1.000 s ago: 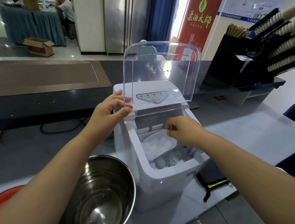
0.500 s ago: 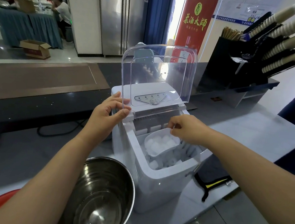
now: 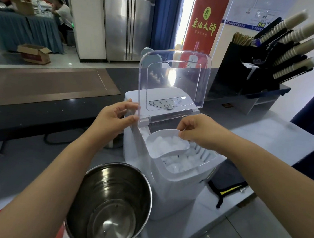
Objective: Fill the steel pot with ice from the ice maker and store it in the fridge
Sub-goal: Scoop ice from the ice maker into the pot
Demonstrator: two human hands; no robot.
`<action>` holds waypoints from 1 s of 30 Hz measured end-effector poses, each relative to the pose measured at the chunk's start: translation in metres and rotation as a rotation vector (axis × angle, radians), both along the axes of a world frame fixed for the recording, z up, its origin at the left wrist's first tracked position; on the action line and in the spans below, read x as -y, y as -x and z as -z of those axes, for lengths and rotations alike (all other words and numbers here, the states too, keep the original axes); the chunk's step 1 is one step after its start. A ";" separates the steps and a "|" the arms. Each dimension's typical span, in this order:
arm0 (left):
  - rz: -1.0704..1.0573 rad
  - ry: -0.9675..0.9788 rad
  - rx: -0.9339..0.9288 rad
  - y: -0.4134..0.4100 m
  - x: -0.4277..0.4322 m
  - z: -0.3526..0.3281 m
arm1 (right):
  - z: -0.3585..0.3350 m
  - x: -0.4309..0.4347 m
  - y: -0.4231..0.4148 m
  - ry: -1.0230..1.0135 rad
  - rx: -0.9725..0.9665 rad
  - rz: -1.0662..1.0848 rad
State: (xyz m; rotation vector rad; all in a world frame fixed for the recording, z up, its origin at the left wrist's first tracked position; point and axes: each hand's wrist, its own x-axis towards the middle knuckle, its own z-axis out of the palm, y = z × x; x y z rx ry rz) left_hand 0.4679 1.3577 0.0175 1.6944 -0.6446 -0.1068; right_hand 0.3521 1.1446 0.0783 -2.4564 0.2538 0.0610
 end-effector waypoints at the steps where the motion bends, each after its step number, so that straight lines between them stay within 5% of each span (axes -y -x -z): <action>1: -0.028 0.008 -0.009 0.003 -0.008 -0.001 | -0.001 -0.009 0.002 -0.003 -0.001 0.000; 13: -0.010 -0.656 -0.136 0.021 -0.101 0.041 | 0.012 -0.106 0.012 0.035 -0.067 -0.082; 30: -0.063 -0.578 -0.235 0.026 -0.132 0.061 | 0.085 -0.174 -0.005 0.530 -0.231 -0.196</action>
